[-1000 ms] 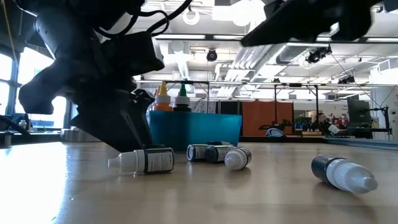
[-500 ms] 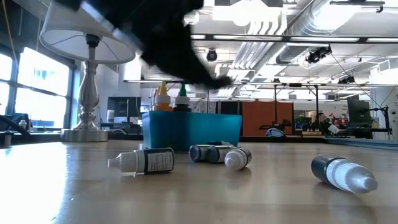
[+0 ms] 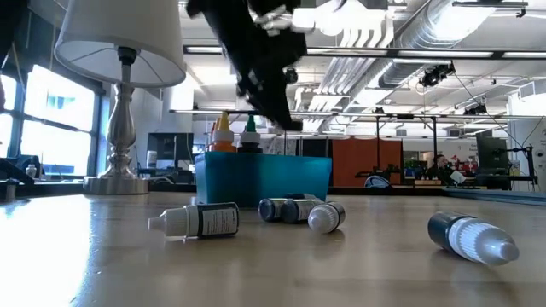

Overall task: Pick & Place food coloring
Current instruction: Put the small black food coloring bottle into the bin, then put the left small black food coloring bottle into the bin

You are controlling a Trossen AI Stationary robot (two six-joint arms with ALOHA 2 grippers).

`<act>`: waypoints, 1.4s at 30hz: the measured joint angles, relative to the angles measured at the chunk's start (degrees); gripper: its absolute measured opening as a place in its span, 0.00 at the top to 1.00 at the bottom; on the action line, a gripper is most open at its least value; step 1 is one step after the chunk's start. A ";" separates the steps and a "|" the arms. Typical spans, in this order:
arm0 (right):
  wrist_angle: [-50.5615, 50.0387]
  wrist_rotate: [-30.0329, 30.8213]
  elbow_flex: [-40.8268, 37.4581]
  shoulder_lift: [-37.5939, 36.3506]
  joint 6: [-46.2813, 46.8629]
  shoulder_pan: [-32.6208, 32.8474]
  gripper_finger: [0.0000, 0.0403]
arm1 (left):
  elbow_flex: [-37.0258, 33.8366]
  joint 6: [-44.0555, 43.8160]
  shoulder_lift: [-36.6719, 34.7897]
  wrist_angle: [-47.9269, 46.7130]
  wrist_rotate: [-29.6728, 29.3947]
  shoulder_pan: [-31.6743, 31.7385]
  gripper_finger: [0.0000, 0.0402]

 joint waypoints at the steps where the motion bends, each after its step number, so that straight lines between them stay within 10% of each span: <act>1: -0.12 -0.01 0.00 0.00 -0.01 0.00 0.69 | -0.02 -0.17 0.24 -0.54 2.24 1.40 0.82; 15: -3.62 -2.69 0.00 1.38 0.00 -0.65 0.69 | -0.01 4.05 2.52 1.89 4.54 5.61 0.63; 22: 5.59 -16.38 0.02 16.41 0.04 -5.09 0.69 | 5.46 0.56 1.23 -1.65 5.64 4.15 0.61; 29: 16.54 -45.61 -0.02 30.95 -12.34 -9.19 0.69 | 15.98 3.16 0.42 -7.82 4.20 1.88 0.61; 42: 31.13 -48.47 1.59 47.17 -7.08 -14.61 0.69 | 20.25 7.80 0.53 -8.10 4.23 0.82 0.61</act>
